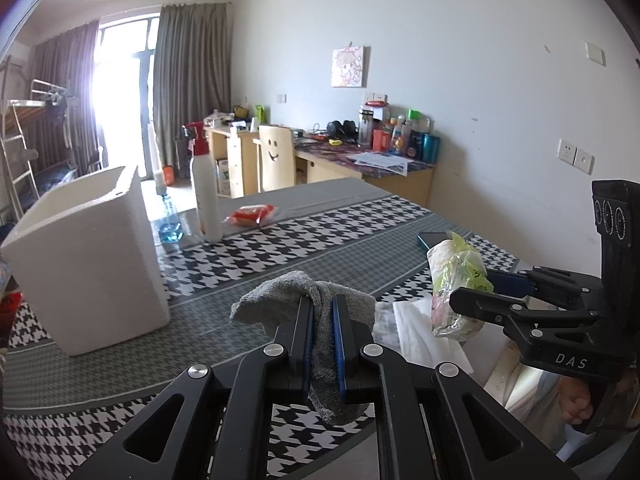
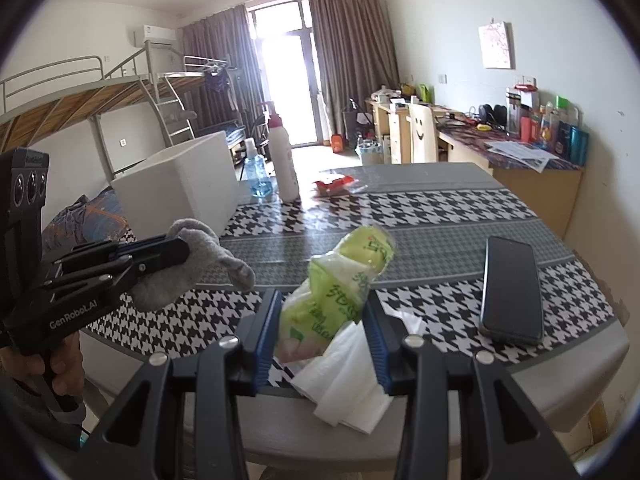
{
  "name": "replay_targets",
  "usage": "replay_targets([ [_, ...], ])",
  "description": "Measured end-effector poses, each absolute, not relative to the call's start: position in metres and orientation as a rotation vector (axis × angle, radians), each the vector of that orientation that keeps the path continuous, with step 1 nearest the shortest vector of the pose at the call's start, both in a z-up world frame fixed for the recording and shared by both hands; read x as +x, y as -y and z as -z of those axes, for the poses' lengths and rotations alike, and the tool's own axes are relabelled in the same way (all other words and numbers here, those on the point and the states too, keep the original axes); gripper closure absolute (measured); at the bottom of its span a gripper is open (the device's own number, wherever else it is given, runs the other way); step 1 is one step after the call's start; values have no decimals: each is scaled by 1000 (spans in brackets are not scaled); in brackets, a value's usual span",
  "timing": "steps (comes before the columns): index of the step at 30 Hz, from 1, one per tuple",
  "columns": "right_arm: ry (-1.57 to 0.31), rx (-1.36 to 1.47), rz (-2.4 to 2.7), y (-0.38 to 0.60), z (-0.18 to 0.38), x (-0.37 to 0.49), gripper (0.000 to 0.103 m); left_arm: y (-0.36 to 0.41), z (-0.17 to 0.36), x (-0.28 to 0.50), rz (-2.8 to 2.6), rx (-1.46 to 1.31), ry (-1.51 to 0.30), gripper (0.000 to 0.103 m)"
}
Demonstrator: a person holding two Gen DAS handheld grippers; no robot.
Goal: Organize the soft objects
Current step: 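Lift the grey sock with the left tool while the right tool lifts the wipes pack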
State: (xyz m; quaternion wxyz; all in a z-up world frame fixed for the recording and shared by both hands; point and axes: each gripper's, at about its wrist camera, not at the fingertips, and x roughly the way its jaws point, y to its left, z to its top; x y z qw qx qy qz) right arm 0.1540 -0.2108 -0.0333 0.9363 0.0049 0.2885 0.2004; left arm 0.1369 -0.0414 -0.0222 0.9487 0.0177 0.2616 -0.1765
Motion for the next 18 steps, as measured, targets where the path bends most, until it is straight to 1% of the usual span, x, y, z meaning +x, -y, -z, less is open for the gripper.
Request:
replay_targets([
  [18, -537, -25, -478, 184, 19, 164, 57, 15, 13, 137, 259, 9, -497, 94],
])
